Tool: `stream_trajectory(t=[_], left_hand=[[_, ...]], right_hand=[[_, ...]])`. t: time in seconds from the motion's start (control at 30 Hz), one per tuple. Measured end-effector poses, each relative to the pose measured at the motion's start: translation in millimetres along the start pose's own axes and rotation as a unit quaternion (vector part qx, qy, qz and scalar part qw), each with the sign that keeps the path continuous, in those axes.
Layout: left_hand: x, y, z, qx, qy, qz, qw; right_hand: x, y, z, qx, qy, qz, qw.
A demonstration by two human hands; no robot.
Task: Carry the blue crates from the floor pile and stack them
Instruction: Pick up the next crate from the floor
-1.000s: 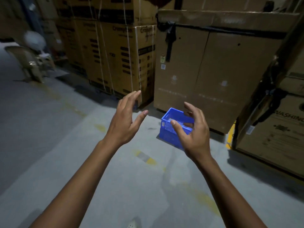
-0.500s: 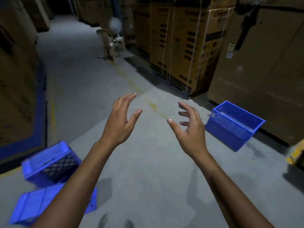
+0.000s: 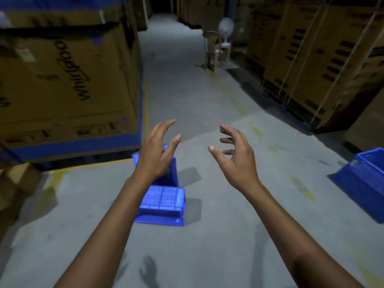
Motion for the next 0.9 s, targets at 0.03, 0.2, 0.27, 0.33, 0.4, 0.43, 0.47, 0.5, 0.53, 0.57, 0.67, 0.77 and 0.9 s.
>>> stream_trajectory(t=[0.03,0.2,0.27,0.33,0.4,0.43,0.47,0.5,0.53,0.57,0.67,0.77,0.9], left_hand=[[-18.1,3.6,9.8,-0.007,-0.001,-0.011,1.000],[-92.4,27.2,50.3,-0.045,-0.035,-0.080,0.995],[-112.3,34.4,63.8,-0.065,-0.045,-0.098,0.992],[-126.3,39.3,77.9,-0.083,-0.060,-0.095,0.990],[-135.6,42.7,91.5,-0.099,-0.078,-0.089,0.988],[-139.0,43.6,96.8,-0.108,-0.083,-0.088,0.987],[-141.8,44.2,101.2,-0.115,-0.086,-0.088,0.986],[-143.8,44.4,105.7,-0.119,-0.090,-0.088,0.985],[-144.9,44.2,110.4,-0.122,-0.096,-0.085,0.984],[-145.2,43.4,115.3,-0.125,-0.104,-0.082,0.983],[-140.1,35.1,130.5,-0.131,-0.131,-0.065,0.981],[-123.2,14.8,144.5,-0.139,-0.152,-0.041,0.978],[-84.2,-19.3,166.6,-0.138,-0.166,0.013,0.976]], right_hand=[[14.2,1.5,10.7,-0.009,0.001,0.009,1.000],[75.6,0.6,48.6,-0.039,-0.020,0.044,0.998],[98.4,1.3,58.7,-0.045,-0.033,0.061,0.997],[120.9,3.4,65.7,-0.054,-0.048,0.078,0.994],[141.9,5.4,68.3,-0.059,-0.058,0.095,0.992],[150.9,5.7,67.7,-0.059,-0.059,0.103,0.991],[159.1,5.5,65.9,-0.057,-0.060,0.109,0.991],[166.5,4.8,63.0,-0.052,-0.063,0.114,0.990],[173.4,3.4,59.3,-0.047,-0.067,0.117,0.990],[179.9,1.0,54.9,-0.040,-0.073,0.117,0.990],[197.8,-10.2,37.5,-0.013,-0.090,0.113,0.989],[212.8,-27.3,16.1,0.010,-0.104,0.105,0.989],[228.8,-55.6,-19.2,0.038,-0.105,0.094,0.989]])
Point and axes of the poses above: each hand's wrist, its own y-axis away from the middle knuckle, its own x-axis out of the palm, z = x × y, the point moved 1 cm from there along -y, towards the middle knuckle, and after that the axes turned 7 degrees about -z, right-handed, at the moved point
